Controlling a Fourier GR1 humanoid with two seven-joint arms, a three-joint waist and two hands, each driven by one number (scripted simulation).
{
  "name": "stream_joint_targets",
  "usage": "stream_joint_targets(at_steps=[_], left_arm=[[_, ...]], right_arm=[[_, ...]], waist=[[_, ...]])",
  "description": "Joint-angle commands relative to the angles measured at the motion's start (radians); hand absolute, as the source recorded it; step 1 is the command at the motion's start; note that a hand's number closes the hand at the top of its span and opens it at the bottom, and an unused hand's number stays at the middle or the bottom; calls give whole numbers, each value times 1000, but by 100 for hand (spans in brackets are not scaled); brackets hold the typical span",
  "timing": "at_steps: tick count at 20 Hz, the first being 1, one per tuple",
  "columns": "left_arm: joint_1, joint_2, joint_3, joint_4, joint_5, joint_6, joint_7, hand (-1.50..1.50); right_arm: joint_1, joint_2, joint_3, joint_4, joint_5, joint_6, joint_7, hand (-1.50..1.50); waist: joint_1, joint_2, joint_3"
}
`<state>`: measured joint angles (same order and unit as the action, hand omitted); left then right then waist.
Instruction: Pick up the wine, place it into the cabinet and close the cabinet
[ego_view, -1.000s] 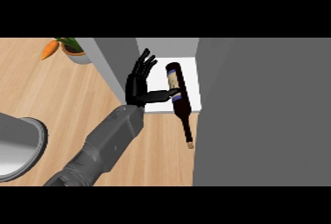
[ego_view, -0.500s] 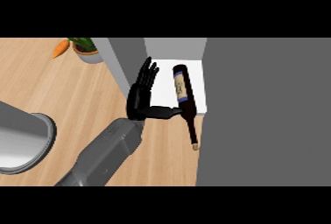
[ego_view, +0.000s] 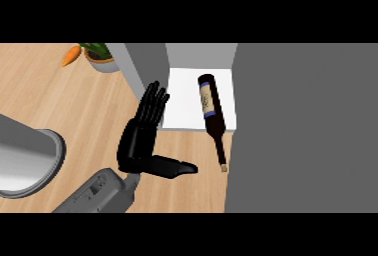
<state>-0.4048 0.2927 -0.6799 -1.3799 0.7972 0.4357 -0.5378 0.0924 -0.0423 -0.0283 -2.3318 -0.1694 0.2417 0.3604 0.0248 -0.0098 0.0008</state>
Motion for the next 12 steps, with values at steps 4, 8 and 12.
stream_joint_targets(at_steps=[4,8,12], left_arm=[[197,88,-11,-374,-98,119,102,-150],[320,177,3,-505,-105,78,101,-150],[352,152,-30,-586,-166,199,132,-150]], right_arm=[[13,7,29,-21,11,2,-11,-150],[23,-62,20,-19,8,72,5,150],[-2,-112,97,-33,29,145,42,150]], waist=[[-19,7,0],[-17,6,-1],[-13,6,0]])
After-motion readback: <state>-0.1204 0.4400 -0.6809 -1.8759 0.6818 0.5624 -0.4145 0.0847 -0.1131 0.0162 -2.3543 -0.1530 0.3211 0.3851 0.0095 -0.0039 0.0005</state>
